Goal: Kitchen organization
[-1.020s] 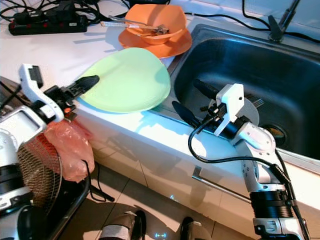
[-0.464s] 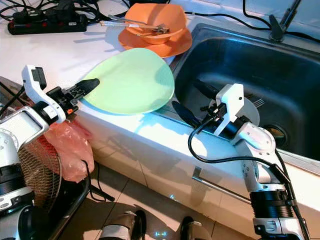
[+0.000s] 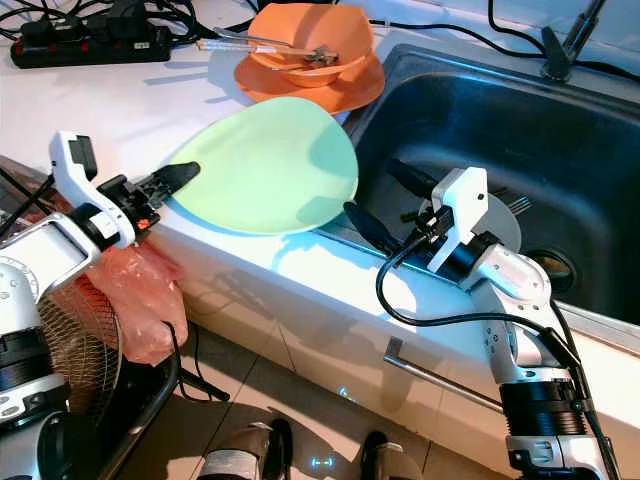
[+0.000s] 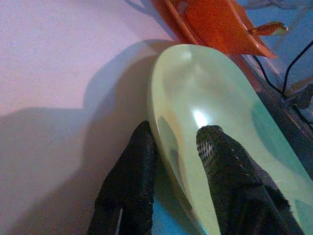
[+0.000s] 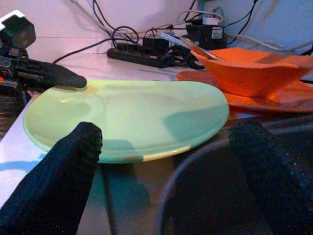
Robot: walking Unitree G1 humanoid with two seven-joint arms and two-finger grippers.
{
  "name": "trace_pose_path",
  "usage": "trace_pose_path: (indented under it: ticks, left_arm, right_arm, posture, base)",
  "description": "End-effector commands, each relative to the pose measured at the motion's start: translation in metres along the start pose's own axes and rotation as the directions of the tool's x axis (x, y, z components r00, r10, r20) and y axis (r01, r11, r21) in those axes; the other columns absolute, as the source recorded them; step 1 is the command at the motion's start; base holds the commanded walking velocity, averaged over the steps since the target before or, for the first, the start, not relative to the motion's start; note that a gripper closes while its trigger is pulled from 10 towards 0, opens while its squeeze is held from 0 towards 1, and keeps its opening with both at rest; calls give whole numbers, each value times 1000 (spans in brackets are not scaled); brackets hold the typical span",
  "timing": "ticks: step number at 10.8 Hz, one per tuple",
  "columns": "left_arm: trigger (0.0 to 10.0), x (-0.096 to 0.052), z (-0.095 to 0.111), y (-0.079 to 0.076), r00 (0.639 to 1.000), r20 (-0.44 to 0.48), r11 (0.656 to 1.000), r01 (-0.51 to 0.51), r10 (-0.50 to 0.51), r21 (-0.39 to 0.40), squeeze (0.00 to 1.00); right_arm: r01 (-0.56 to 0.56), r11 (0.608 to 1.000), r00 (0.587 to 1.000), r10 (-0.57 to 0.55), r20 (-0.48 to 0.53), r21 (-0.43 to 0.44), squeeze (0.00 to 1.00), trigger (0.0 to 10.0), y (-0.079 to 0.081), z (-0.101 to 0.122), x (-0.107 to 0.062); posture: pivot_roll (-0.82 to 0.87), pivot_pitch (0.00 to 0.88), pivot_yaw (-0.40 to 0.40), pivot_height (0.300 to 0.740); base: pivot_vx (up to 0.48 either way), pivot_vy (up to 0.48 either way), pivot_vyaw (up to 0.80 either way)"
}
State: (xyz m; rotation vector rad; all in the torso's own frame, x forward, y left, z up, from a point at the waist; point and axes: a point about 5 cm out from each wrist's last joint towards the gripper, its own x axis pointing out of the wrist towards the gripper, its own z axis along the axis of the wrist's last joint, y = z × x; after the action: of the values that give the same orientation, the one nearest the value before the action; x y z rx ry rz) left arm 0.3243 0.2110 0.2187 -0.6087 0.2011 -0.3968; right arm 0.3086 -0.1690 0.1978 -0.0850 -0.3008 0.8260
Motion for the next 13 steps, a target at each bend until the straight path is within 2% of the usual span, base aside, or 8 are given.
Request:
trace_pose_path:
  ticks: [1, 10, 12, 13]
  left_arm:
    - [0, -1, -8, 0, 999, -40, 1000, 4, -4, -10, 0]
    - [0, 1, -15, -14, 995, -31, 995, 95, -95, -4, 0]
    - [0, 4, -16, -24, 990, -13, 990, 141, -141, -2, 0]
    - [9216, 5, -18, -29, 987, -8, 987, 163, -163, 2, 0]
  right_arm:
    - [-12, 1000, 1000, 12, -6, -6, 0, 10000, 1, 1, 1]
    - [20, 1000, 1000, -20, 1, -13, 0, 10000, -2, 2, 1]
    - [101, 994, 995, -101, 27, -33, 0, 10000, -13, 7, 1]
    - [151, 988, 987, -149, 55, -40, 0, 10000, -19, 12, 1]
  posture:
    - [150, 201, 33, 740]
    - [155, 198, 31, 740]
    - [152, 198, 29, 740]
    - [151, 199, 29, 740]
  base:
    - [0, 0, 0]
    - [0, 0, 0]
    - [0, 0, 0]
    - [0, 0, 0]
